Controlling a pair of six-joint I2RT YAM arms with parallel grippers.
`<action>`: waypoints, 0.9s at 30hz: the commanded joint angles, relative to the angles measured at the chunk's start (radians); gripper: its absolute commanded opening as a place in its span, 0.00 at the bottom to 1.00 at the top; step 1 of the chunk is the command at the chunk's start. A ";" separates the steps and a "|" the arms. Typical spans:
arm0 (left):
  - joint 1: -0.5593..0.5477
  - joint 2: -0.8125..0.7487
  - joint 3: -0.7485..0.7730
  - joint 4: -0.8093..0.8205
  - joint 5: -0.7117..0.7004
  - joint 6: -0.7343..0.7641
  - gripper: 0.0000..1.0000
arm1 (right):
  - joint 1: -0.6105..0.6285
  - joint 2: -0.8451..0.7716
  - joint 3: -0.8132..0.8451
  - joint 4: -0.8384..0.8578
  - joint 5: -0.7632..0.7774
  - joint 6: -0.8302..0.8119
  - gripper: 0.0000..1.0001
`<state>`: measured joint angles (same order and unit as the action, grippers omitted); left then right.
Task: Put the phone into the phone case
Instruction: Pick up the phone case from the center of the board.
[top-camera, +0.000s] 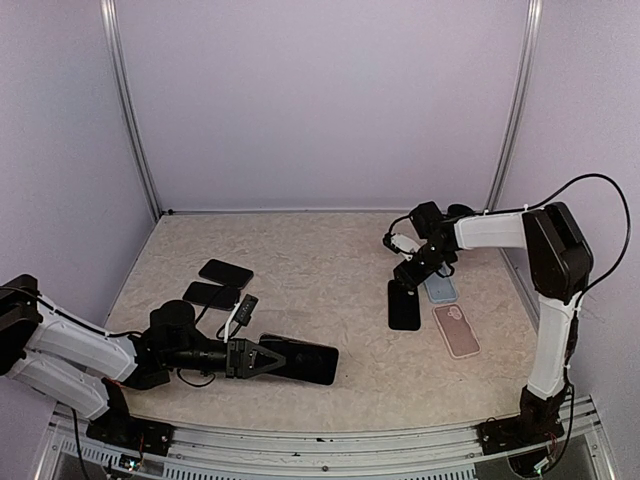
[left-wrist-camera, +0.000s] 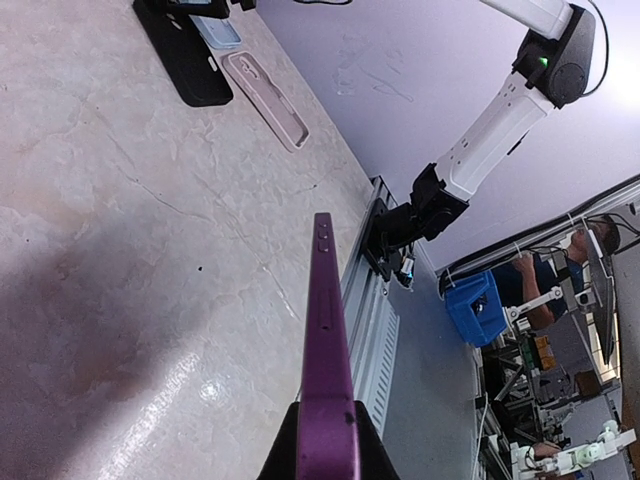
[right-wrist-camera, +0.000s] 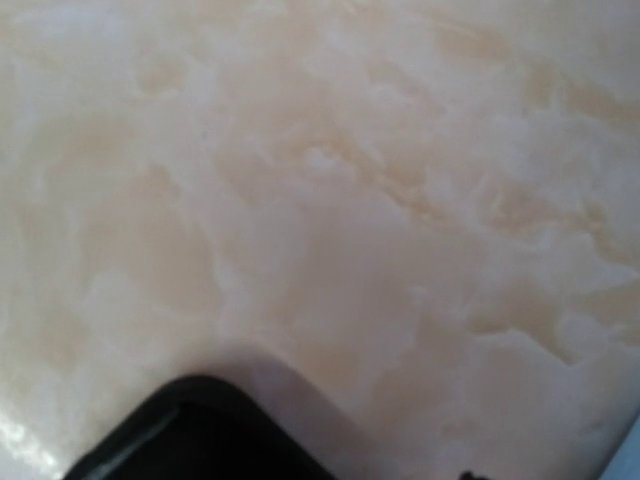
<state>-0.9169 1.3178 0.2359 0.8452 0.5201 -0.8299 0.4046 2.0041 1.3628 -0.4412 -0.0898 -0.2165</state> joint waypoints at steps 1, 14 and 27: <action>-0.009 -0.008 0.013 0.083 -0.004 -0.002 0.00 | -0.010 0.027 0.024 -0.025 -0.016 0.003 0.58; -0.025 0.003 -0.003 0.111 -0.020 -0.011 0.00 | -0.010 0.047 0.023 -0.030 -0.023 0.006 0.44; -0.034 0.021 -0.016 0.150 -0.032 -0.016 0.00 | -0.005 -0.003 -0.023 -0.035 -0.067 0.085 0.10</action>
<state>-0.9405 1.3251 0.2226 0.8967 0.4953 -0.8467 0.3996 2.0270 1.3674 -0.4587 -0.1219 -0.1802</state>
